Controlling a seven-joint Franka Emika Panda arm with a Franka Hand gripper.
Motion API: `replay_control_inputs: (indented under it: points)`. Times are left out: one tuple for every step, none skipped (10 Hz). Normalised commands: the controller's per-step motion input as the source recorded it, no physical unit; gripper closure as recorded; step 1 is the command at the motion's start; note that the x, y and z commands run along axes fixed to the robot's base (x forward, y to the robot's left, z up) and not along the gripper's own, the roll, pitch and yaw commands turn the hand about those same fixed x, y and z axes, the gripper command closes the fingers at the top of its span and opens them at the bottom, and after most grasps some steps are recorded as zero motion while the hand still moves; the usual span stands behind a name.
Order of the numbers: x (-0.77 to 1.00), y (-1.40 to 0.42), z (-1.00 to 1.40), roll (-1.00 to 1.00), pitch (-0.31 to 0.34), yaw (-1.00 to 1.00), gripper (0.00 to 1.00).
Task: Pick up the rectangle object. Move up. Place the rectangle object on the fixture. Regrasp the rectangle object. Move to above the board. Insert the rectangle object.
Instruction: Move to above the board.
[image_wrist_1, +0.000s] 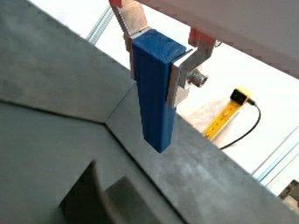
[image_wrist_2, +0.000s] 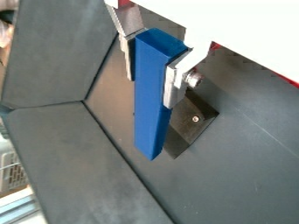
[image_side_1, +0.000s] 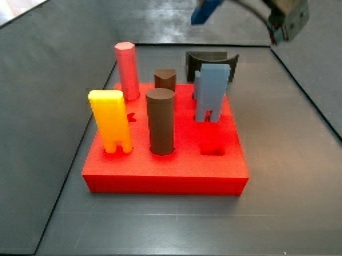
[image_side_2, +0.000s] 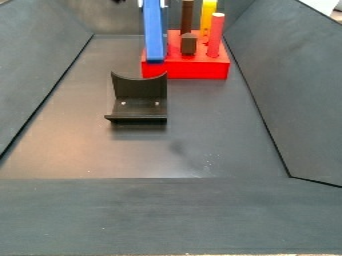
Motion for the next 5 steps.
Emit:
replay_control_inputs:
  points:
    - [-0.12, -0.02, 0.8, -0.07, 0.041, -0.09, 1.0]
    - [-0.08, -0.01, 0.63, -0.07, 0.068, -0.08, 1.0]
    - [-0.07, 0.0, 0.51, -0.07, 0.084, -0.06, 1.0]
    - [-0.05, 0.0, 0.28, -0.06, 0.108, -0.03, 1.0]
    - [-0.49, -1.0, 0.55, -1.0, 0.008, -0.13, 1.0]
